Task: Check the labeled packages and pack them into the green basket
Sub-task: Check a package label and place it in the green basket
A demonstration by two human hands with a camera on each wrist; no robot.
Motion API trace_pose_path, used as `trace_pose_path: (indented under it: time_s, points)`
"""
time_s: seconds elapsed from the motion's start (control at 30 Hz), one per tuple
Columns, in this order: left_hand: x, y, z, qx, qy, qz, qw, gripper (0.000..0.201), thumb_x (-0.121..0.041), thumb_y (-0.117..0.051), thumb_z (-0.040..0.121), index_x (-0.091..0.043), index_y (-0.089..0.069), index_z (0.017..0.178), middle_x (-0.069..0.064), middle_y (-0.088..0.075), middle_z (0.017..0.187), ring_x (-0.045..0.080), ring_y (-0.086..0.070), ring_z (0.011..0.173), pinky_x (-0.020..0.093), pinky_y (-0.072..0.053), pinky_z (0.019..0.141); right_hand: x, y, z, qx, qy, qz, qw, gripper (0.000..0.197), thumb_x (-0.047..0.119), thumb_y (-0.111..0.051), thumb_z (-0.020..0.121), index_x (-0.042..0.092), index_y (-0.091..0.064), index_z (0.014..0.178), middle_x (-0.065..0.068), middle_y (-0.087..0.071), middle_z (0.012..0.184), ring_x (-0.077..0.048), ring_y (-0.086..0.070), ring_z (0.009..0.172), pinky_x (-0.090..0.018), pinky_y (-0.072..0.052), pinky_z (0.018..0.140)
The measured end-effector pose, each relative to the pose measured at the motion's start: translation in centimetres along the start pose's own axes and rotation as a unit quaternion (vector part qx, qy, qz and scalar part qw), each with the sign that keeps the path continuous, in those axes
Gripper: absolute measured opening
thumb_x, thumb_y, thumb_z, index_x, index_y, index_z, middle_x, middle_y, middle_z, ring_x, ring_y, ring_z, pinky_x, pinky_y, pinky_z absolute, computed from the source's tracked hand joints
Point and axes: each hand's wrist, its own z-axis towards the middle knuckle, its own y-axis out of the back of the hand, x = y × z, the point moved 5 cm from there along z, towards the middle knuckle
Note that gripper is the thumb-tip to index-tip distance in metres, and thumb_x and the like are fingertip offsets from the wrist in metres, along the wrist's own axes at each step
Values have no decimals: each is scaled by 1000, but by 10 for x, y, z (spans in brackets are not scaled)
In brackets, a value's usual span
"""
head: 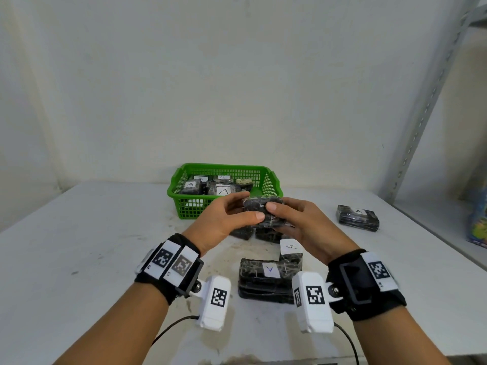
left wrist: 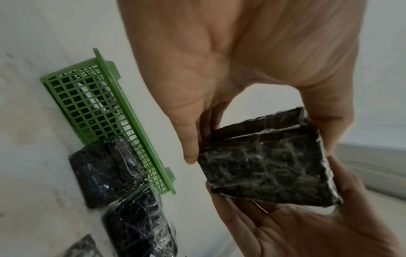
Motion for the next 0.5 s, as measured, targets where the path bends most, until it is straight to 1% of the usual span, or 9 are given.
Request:
trace_pose_path:
  time_s: [0.07,0.13,0.17,0.27,0.33,0.4,0.43,0.47,0.5]
  points:
    - [-2,3,0,-12,-7,15,1000,96,-39,-83,52,-10,-50,138,3,-68,121,17,-66,113,40,-50,103,-4,-1,0,17,-13,-12,1000,74,43,-88,67,12,-68,131,-7,-74,128,-22,-68,122,-46,-47,115]
    - [-2,5,0,-2,-8,19,1000,99,-36,-84,52,-12,-47,141,2,-65,126,16,-64,117,40,-48,105,-6,-1,0,29,-17,-15,999,76,37,-91,65,16,-66,133,-6,-73,129,-21,-69,121,-44,-49,112]
    - [-1,6,0,9,-4,20,1000,103,-34,-86,52,-13,-44,143,2,-63,130,15,-61,120,41,-46,107,-7,0,-1,27,-13,-14,999,78,35,-93,62,17,-64,133,-6,-73,130,-21,-70,120,-43,-51,110]
    - [0,5,-4,41,2,37,998,112,-30,-88,52,-15,-34,150,-3,-59,135,9,-58,124,38,-45,109,-7,3,-3,11,5,-19,1000,100,34,-97,54,12,-57,142,-4,-73,129,-22,-71,118,-49,-50,111]
    - [-2,5,-6,36,-12,56,998,108,-30,-88,51,-15,-40,146,-3,-62,131,8,-60,121,36,-46,107,-6,2,-4,13,11,-20,1000,102,31,-95,54,12,-54,145,-1,-73,129,-20,-71,117,-49,-51,110]
    - [-6,7,-6,24,-33,66,997,100,-29,-88,52,-16,-47,141,-3,-65,128,9,-61,119,38,-47,107,-5,-1,-4,22,12,-24,999,106,32,-97,51,13,-53,146,0,-70,134,-19,-70,120,-48,-50,110]
    - [-7,8,-7,24,-40,68,997,98,-27,-88,53,-16,-47,141,-4,-66,128,9,-61,120,39,-46,107,-4,-2,-4,26,13,-21,999,109,33,-99,49,14,-53,146,1,-68,137,-19,-69,121,-48,-50,111]
    - [-8,8,-7,28,-43,67,996,98,-26,-89,54,-17,-46,141,-4,-65,129,9,-60,121,39,-46,108,-4,-2,-3,27,16,-16,999,107,34,-100,49,15,-55,144,1,-68,137,-19,-68,123,-48,-50,111]
    - [-9,7,-7,36,-41,62,997,98,-23,-89,55,-17,-45,142,-5,-64,130,9,-59,122,40,-46,108,-2,-1,-3,24,21,-17,999,100,33,-99,50,18,-58,140,2,-69,135,-19,-68,124,-49,-50,110]
